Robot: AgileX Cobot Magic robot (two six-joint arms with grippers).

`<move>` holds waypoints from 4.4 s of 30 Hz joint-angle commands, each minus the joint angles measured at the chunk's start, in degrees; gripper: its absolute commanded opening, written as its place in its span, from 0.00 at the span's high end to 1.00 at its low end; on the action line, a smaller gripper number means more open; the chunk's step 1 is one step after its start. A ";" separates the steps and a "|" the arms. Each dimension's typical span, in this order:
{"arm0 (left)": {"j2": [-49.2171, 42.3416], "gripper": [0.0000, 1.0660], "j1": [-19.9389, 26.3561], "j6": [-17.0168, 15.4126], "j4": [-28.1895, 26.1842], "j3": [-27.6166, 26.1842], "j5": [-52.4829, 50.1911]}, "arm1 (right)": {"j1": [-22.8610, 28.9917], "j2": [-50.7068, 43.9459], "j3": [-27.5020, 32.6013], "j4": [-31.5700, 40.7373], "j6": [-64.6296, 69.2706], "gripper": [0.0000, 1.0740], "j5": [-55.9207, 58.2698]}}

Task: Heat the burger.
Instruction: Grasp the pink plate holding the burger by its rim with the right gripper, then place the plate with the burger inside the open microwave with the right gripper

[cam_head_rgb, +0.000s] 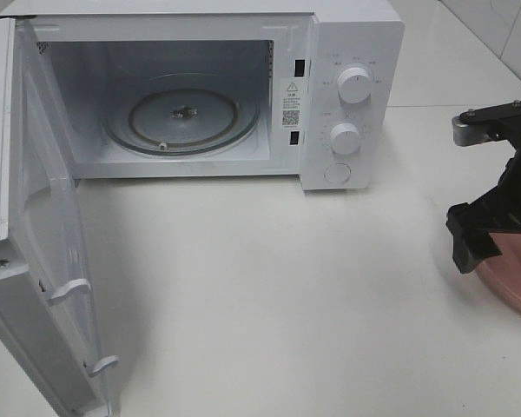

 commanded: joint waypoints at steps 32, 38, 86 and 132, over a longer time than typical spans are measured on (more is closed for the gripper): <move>-1.09 0.07 -0.34 -0.11 -0.40 0.17 -0.46 | -4.24 16.50 0.06 -0.17 -3.27 0.18 -12.89; -1.09 0.07 -0.34 -0.11 -0.40 0.17 -0.46 | -4.24 17.53 0.06 -0.17 -3.27 0.24 -12.95; -1.09 0.07 -0.34 -0.11 -0.40 0.17 -0.46 | 5.90 17.36 0.11 -20.34 21.20 1.00 -4.70; -1.09 0.07 -0.34 -0.11 -0.40 0.17 -0.46 | 22.06 -1.49 10.94 -29.91 31.00 1.00 11.57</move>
